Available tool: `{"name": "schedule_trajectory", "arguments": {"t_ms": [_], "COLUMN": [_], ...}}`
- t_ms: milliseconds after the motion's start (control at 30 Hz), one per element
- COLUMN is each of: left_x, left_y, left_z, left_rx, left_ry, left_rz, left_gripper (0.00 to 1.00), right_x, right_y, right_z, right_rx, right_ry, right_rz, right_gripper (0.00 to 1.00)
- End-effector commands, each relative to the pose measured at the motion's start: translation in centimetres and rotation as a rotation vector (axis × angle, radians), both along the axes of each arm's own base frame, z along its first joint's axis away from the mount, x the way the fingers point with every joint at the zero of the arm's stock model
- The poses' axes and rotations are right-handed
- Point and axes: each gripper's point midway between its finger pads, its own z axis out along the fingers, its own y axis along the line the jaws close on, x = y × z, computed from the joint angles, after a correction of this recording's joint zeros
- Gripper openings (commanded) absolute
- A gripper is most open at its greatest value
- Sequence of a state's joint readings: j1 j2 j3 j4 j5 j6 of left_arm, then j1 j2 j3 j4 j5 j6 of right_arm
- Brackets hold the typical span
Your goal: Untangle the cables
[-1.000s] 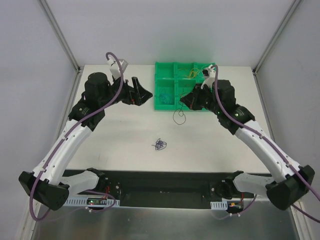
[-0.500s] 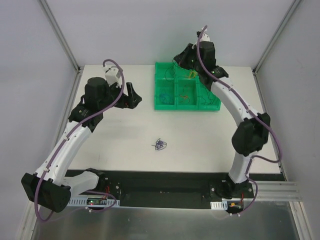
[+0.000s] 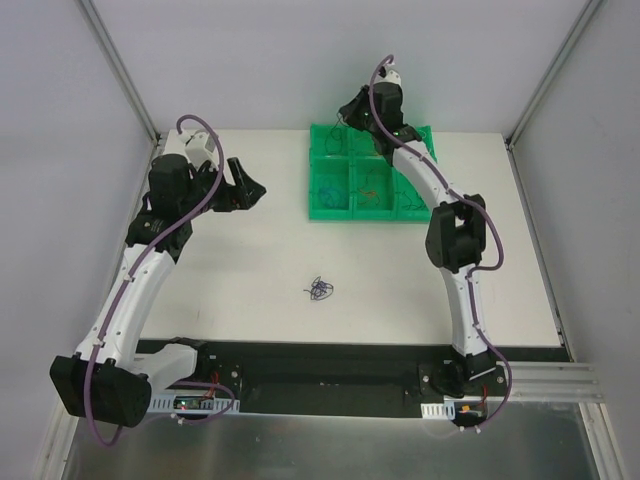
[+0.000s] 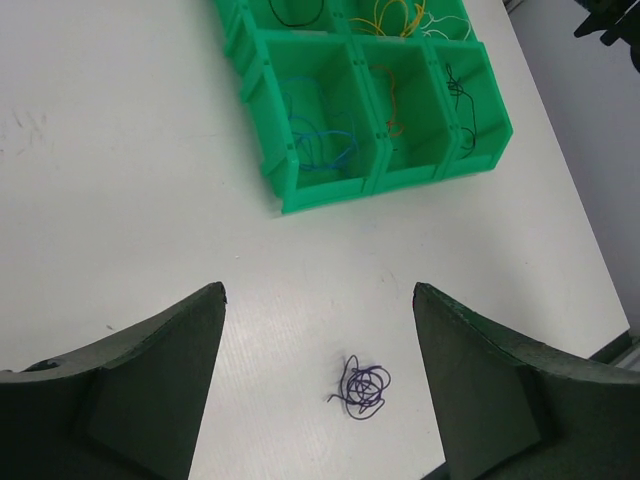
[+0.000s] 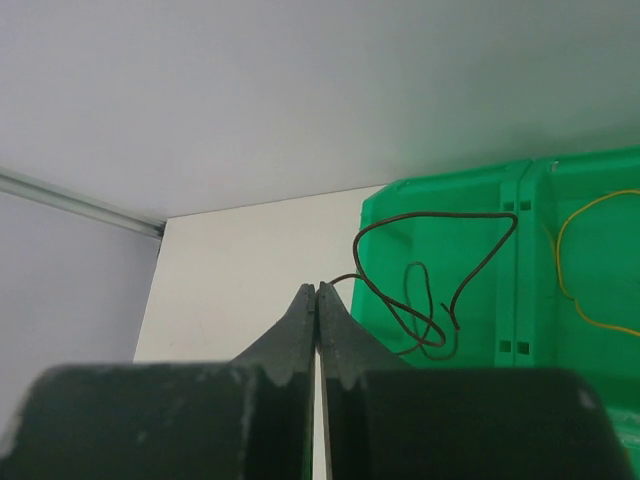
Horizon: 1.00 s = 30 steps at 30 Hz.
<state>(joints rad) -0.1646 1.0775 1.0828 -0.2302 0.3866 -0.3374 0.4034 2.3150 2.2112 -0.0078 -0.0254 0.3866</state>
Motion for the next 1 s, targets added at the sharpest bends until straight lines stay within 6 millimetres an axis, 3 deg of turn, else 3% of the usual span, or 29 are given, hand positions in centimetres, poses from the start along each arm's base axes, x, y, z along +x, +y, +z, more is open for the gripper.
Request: {"name": "schedule_trajectory", "arguments": {"t_ms": [0, 267, 367, 600, 733, 800, 967], "left_x": [0.3, 0.6, 0.8, 1.0, 1.1, 1.1, 1.3], "left_y": [-0.6, -0.8, -0.8, -0.9, -0.9, -0.9, -1.2], "left_z": [1.1, 0.5, 0.3, -0.1, -0.2, -0.3, -0.8], "left_rx": [-0.061, -0.088, -0.098, -0.120, -0.119, -0.120, -0.127], "left_ry": [-0.026, -0.002, 0.009, 0.027, 0.030, 0.032, 0.049], "left_rz": [-0.031, -0.050, -0.051, -0.060, -0.061, -0.065, -0.082], "left_gripper": [0.75, 0.75, 0.75, 0.75, 0.75, 0.75, 0.76], "right_x": [1.2, 1.2, 1.2, 1.1, 0.4, -0.1, -2.9], "right_y": [0.2, 0.6, 0.3, 0.9, 1.1, 1.0, -0.1], "right_z": [2.1, -3.6, -4.4, -5.3, -5.2, -5.2, -4.0], "right_rx": [0.051, -0.060, -0.101, -0.148, -0.156, -0.163, -0.211], "right_ry": [-0.069, 0.026, 0.035, 0.040, 0.063, 0.078, 0.118], "right_rz": [-0.022, 0.022, 0.029, 0.061, 0.071, 0.075, 0.098], "right_gripper": [0.01, 0.06, 0.07, 0.10, 0.20, 0.32, 0.48]}}
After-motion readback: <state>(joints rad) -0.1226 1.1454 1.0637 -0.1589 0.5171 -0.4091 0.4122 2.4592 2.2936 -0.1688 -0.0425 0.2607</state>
